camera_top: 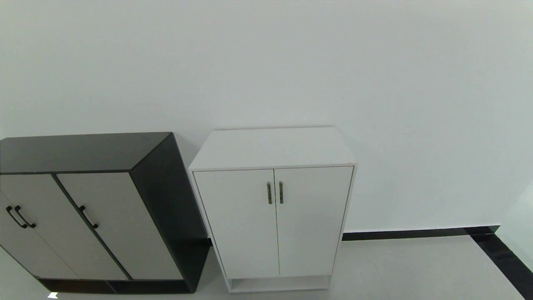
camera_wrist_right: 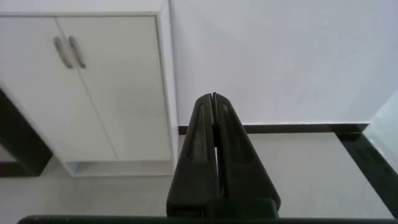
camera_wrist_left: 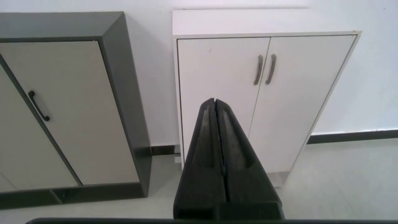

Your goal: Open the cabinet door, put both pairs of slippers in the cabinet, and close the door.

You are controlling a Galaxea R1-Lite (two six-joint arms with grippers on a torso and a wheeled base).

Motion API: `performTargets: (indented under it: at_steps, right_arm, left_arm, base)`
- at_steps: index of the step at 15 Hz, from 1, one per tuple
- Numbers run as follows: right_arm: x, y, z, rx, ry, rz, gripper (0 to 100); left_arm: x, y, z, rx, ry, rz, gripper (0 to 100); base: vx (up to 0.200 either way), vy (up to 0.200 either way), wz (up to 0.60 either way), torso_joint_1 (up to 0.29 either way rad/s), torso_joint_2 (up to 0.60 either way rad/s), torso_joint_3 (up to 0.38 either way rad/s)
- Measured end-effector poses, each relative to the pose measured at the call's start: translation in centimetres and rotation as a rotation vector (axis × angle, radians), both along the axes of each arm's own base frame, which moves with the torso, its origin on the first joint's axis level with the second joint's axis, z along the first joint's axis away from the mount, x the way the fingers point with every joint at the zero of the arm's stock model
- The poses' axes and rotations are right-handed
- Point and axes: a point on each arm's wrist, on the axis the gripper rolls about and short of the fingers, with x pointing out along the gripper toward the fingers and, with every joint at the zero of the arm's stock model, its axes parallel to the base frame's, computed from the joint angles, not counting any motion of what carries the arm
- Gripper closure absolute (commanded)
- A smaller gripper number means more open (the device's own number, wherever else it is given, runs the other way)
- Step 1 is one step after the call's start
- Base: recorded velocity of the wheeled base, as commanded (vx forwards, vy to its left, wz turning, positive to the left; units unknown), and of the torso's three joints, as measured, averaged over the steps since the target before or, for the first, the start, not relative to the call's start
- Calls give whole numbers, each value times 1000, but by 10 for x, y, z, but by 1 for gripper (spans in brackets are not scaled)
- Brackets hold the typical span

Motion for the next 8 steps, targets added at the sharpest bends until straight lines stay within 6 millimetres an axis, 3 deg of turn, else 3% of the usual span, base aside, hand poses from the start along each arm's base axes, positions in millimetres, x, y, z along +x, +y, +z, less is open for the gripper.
performTargets:
  at_steps: [8]
  right_arm:
    - [-2,0,0,45,-30,2,100]
  left_arm:
    - [0,0,0,5,0,1,100]
  base:
    - [0,0,0,0,0,0]
